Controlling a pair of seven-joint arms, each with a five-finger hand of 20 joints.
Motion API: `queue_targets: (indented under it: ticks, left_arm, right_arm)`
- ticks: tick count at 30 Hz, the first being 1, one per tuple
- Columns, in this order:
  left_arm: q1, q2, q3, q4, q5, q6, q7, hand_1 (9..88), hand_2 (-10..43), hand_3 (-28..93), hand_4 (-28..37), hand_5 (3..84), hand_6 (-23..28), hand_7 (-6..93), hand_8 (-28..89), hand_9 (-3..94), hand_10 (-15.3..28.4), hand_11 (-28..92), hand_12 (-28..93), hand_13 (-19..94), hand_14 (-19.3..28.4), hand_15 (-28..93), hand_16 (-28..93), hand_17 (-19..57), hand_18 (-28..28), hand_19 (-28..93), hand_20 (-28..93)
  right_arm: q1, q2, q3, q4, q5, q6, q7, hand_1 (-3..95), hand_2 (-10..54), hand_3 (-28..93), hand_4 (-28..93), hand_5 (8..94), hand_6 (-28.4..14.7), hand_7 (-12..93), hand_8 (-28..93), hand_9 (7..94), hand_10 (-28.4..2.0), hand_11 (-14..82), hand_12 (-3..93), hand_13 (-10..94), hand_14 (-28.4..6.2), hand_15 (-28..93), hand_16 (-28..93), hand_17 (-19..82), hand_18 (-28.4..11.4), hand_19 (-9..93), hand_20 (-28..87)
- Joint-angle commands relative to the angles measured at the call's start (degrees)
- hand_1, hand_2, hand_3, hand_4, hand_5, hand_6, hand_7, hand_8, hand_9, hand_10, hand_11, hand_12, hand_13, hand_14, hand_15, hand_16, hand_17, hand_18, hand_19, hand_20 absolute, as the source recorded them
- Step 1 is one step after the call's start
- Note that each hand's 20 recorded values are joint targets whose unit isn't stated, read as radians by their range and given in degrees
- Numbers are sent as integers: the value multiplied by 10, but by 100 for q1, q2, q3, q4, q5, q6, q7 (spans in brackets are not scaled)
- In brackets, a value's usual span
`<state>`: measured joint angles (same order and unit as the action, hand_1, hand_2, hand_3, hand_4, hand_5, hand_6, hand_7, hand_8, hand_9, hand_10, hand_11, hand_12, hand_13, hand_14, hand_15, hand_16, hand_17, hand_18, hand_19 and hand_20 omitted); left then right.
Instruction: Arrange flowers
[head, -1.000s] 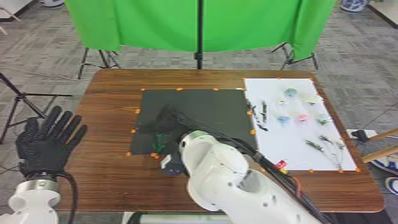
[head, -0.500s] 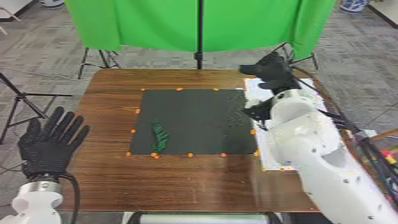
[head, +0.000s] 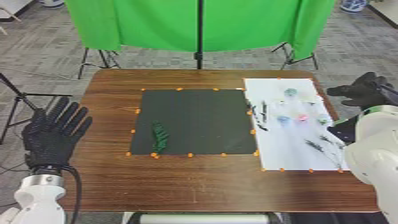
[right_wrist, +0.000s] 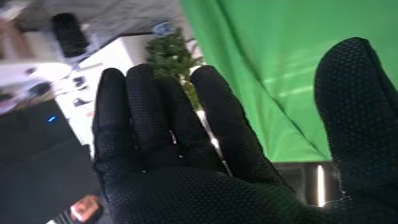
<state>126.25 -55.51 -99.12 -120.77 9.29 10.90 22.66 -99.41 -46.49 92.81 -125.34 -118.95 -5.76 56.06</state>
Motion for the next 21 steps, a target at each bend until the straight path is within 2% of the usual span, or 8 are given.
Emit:
queue_targets:
  ticks: [1,2,6,14,17,21]
  left_arm:
    - [128,-31,9,-35,-58,9,30,237,127,738,-283,427,73,115,-86,351,146,212,102,260,142,301,-57,-36,125,263,118]
    - [147,-45,5,-60,-82,97,40,237,127,738,-283,427,73,115,-86,350,146,212,102,260,142,301,-57,-35,125,263,118]
    - [179,-112,6,-46,-111,80,28,237,128,738,-283,425,73,116,-86,347,147,212,102,259,142,301,-57,-36,125,263,118]
    - [139,-140,44,-28,-89,79,-32,237,128,738,-283,427,74,119,-86,348,147,213,102,260,143,304,-57,-36,125,264,118]
    - [189,-170,24,-51,-96,92,-35,237,128,738,-283,427,74,120,-86,349,147,215,102,260,143,304,-57,-36,125,264,118]
    - [149,-163,43,-22,-91,70,-57,238,128,737,-283,428,74,120,-87,349,148,215,102,260,143,304,-58,-36,125,265,118]
  right_arm:
    - [-881,113,376,133,-38,23,300,341,-95,731,-201,524,-130,98,-77,442,-284,94,161,276,-284,461,90,82,-284,537,144]
    - [-909,94,400,154,-18,-39,302,343,-95,732,-205,524,-129,99,-78,441,-284,93,162,275,-284,461,91,82,-284,538,145]
    - [-918,56,383,314,2,-213,331,336,-95,733,-217,520,-130,100,-78,437,-284,95,165,268,-284,459,92,80,-284,538,146]
    - [-913,24,284,579,-115,-285,336,331,-95,720,-251,513,-129,107,-76,429,-282,102,173,261,-284,459,97,76,-284,537,148]
    - [-892,8,243,669,-158,-456,344,336,-95,718,-264,515,-127,112,-77,429,-282,105,174,260,-284,460,98,76,-284,537,148]
    - [-953,-41,295,622,75,-771,319,345,-95,732,-277,531,-118,124,-77,437,-276,112,176,264,-279,463,99,68,-284,535,149]
